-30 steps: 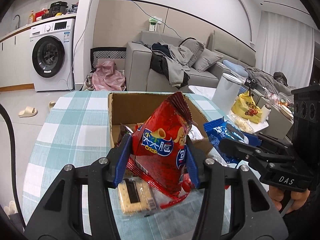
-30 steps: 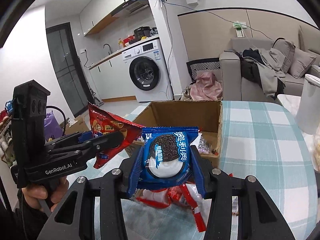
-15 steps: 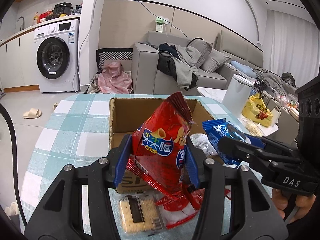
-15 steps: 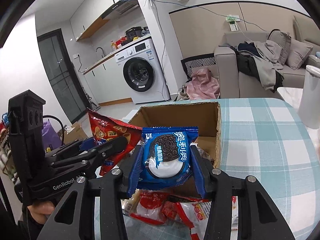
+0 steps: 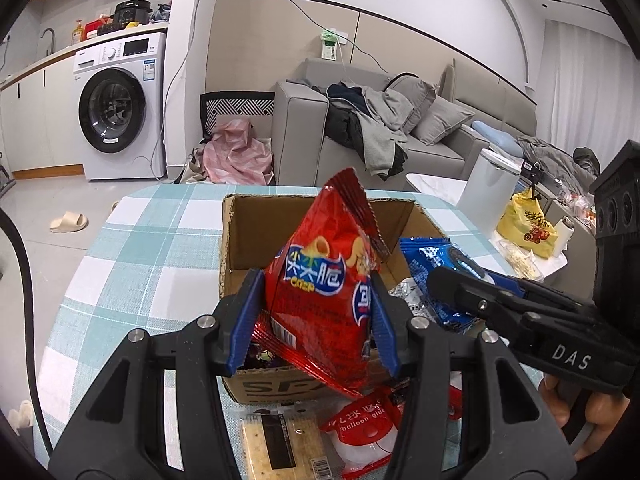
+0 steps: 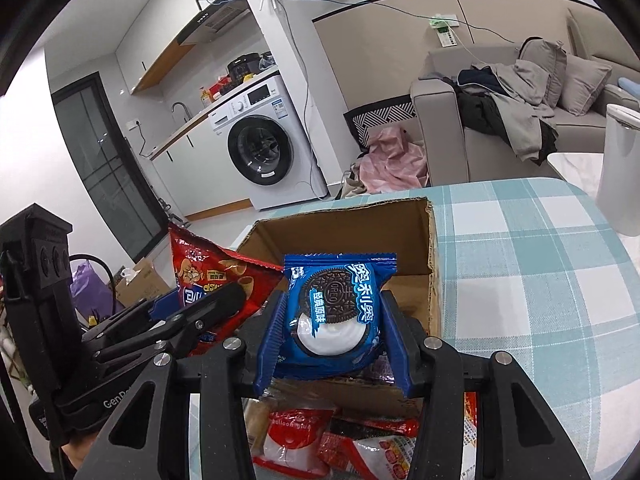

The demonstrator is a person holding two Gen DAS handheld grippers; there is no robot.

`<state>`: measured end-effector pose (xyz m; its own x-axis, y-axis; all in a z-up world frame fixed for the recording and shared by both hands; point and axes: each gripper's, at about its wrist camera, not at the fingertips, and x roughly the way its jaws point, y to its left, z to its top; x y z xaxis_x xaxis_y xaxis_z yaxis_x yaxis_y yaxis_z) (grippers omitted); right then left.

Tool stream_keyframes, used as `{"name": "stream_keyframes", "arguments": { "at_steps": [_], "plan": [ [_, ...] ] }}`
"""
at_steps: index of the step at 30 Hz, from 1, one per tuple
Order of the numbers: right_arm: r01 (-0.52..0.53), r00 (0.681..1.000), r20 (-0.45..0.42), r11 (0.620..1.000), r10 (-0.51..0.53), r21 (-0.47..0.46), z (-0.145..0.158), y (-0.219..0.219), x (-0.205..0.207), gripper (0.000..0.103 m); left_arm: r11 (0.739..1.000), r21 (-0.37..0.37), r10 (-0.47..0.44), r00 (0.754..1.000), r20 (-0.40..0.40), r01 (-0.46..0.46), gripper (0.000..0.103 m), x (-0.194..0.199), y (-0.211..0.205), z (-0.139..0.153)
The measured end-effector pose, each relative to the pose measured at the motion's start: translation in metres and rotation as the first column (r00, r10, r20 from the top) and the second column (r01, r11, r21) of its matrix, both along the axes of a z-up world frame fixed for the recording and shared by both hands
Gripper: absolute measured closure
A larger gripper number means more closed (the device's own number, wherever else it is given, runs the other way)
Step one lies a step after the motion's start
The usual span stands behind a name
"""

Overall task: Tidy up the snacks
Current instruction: 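Open both tools to drop the Oreo pack and chip bag into the box, then move the right tool to the white-red noodle bag while the left tool approaches the cracker pack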

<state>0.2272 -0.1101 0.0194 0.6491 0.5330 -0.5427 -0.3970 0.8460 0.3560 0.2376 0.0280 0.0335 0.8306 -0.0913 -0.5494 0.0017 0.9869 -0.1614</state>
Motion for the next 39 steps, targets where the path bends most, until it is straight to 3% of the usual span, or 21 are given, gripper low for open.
{"name": "stream_keyframes", "arguments": {
  "at_steps": [6,12,15,16,17,18,20,23,32,39],
  "plan": [
    [0.006,1.000,-0.019,1.000,-0.006,-0.002,-0.004,0.000,0.007,0.056,1.000,0.010,-0.006,1.000,-0.025,0.006,0.055,0.010,-0.002,-0.009],
    [-0.010,1.000,0.020,0.999,0.010,-0.037,0.002,0.002,0.001,0.053,0.999,0.031,-0.012,0.999,-0.038,0.013,0.054,0.007,-0.004,-0.008],
    [-0.004,0.999,0.044,0.999,0.007,-0.053,0.007,-0.002,-0.004,0.050,1.000,0.020,-0.019,0.998,-0.058,0.020,0.037,0.000,-0.001,-0.005],
    [-0.001,0.999,0.053,0.998,0.004,-0.056,0.009,-0.005,-0.007,0.047,1.000,0.016,-0.019,0.998,-0.053,0.020,0.029,-0.004,0.000,-0.004],
    [0.003,0.998,0.063,0.998,0.000,-0.059,0.012,-0.008,-0.010,0.038,1.000,0.016,-0.013,0.999,-0.045,0.013,0.021,-0.010,0.001,-0.002],
    [0.005,0.998,0.070,0.998,-0.001,-0.059,0.014,-0.011,-0.013,0.026,1.000,0.016,-0.009,0.999,-0.041,0.009,0.018,-0.015,0.002,0.000],
    [0.000,0.997,0.076,0.999,0.004,-0.054,0.017,-0.018,-0.020,0.012,1.000,0.013,-0.007,0.999,-0.031,0.008,0.015,-0.026,0.004,0.002],
    [-0.004,0.998,0.066,0.998,0.008,-0.057,0.017,-0.027,-0.031,0.001,1.000,0.014,0.014,1.000,-0.026,-0.014,0.000,-0.044,0.006,0.003],
    [-0.008,1.000,0.026,0.992,0.012,-0.129,0.004,-0.044,-0.052,0.001,1.000,0.024,0.019,1.000,-0.019,-0.018,0.000,-0.082,0.013,-0.002],
    [-0.035,0.999,0.003,0.979,0.036,-0.202,-0.011,-0.048,-0.061,0.001,0.999,0.041,0.022,0.998,-0.055,-0.020,0.000,-0.088,0.016,-0.011]
  ]
}}
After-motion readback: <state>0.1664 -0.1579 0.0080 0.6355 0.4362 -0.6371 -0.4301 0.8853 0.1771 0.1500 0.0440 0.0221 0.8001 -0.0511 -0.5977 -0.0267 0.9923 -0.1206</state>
